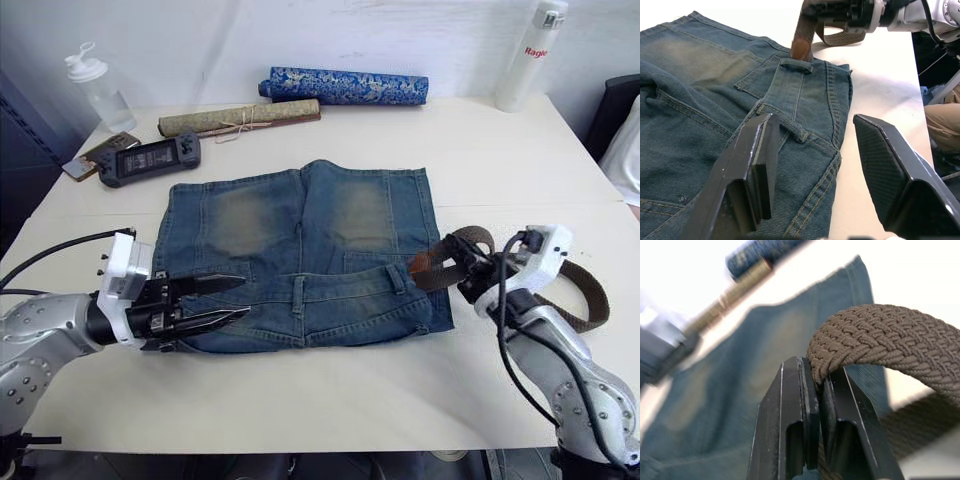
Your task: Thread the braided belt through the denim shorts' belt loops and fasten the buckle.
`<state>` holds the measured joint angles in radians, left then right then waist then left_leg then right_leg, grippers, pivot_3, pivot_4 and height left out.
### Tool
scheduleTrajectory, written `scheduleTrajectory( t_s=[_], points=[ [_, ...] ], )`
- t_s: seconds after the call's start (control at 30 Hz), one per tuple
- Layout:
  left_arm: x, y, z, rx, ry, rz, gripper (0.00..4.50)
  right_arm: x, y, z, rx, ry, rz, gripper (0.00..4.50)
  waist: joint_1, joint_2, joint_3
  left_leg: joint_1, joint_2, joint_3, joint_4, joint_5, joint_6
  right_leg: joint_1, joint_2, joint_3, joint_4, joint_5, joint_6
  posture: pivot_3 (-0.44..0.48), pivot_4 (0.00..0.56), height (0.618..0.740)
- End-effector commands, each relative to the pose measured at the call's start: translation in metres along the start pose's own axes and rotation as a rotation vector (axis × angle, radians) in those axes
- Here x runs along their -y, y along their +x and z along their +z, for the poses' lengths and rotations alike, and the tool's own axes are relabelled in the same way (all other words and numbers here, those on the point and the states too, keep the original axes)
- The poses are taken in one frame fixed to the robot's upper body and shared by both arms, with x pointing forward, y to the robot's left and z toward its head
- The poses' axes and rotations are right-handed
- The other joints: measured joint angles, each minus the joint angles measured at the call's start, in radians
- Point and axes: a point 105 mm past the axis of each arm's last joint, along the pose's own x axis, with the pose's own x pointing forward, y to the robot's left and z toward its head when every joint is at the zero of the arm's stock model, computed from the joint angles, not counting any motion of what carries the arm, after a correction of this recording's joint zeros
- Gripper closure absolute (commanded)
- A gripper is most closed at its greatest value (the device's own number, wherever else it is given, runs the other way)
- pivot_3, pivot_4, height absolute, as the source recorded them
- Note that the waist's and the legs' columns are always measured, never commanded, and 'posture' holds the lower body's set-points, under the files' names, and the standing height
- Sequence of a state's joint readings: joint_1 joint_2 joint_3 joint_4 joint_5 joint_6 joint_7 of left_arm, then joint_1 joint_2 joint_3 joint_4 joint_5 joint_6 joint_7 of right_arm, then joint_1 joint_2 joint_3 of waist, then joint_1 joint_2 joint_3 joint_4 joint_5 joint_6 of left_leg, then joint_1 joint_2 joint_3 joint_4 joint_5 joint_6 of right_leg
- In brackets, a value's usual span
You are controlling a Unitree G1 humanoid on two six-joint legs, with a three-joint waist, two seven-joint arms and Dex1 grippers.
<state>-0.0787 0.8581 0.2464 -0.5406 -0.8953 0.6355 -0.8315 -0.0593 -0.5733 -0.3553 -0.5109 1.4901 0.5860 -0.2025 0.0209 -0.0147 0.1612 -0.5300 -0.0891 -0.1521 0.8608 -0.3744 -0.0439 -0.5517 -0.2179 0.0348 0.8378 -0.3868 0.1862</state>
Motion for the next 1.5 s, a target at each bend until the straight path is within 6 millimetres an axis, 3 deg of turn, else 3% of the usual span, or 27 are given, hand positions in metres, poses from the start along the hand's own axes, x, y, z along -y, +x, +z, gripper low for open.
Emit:
scheduleTrajectory(
  t_s=[0.03, 0.27, 0.73, 1.0, 1.23, 1.37, 1.5],
  points=[
    [0.002, 0.002, 0.005, 0.008, 0.031, -0.009, 1.87, -0.019, -0.005, 0.017, 0.061, 0.049, 0.083, 4.50, 0.000, 0.000, 0.000, 0.000, 0.000, 0.000, 0.000, 0.000, 0.000, 0.000, 0.000, 0.000, 0.000, 0.000, 0.000, 0.000, 0.150, 0.637],
    [0.001, 0.001, 0.006, 0.002, 0.034, -0.007, 1.87, -0.020, -0.003, -0.005, -0.024, -0.048, 0.058, 4.50, 0.001, 0.000, 0.000, 0.000, -0.001, 0.000, 0.000, 0.000, 0.000, 0.000, 0.000, 0.000, 0.000, 0.000, 0.000, 0.000, 0.150, 0.637],
    [0.001, 0.000, 0.008, -0.003, 0.042, 0.001, 1.87, -0.015, 0.002, -0.015, -0.057, -0.153, 0.026, 4.50, 0.001, 0.000, 0.000, 0.000, -0.001, 0.000, 0.000, 0.000, 0.000, 0.000, 0.000, 0.000, 0.000, 0.000, 0.000, 0.000, 0.150, 0.637],
    [0.002, 0.002, 0.009, 0.000, 0.051, 0.003, 1.87, -0.020, 0.003, -0.034, -0.136, -0.212, 0.058, 4.50, 0.001, 0.000, 0.000, 0.000, -0.001, 0.000, 0.000, 0.000, 0.000, 0.000, 0.000, 0.000, 0.000, 0.000, 0.000, 0.000, 0.150, 0.637],
    [0.011, 0.013, 0.005, -0.030, 0.123, -0.033, 1.87, -0.025, 0.006, -0.060, -0.211, -0.119, 0.073, 4.50, -0.001, 0.000, 0.000, 0.000, -0.001, 0.000, 0.000, 0.000, 0.000, 0.000, 0.001, 0.000, 0.000, 0.000, 0.000, 0.000, 0.150, 0.637],
    [0.013, 0.026, 0.000, -0.031, 0.187, -0.033, 1.87, -0.023, -0.001, -0.089, -0.352, 0.022, 0.050, 4.50, 0.000, -0.001, -0.001, 0.000, -0.001, 0.000, 0.000, 0.000, 0.000, 0.000, 0.001, 0.000, 0.000, 0.000, 0.000, 0.000, 0.150, 0.637],
    [0.011, 0.039, -0.003, -0.018, 0.255, -0.016, 1.87, -0.011, -0.004, -0.104, -0.419, 0.168, -0.025, 4.50, -0.001, -0.001, -0.001, 0.000, -0.001, 0.000, 0.000, 0.000, 0.000, 0.000, 0.001, 0.000, 0.000, -0.001, -0.001, 0.000, 0.150, 0.637]
  ],
)
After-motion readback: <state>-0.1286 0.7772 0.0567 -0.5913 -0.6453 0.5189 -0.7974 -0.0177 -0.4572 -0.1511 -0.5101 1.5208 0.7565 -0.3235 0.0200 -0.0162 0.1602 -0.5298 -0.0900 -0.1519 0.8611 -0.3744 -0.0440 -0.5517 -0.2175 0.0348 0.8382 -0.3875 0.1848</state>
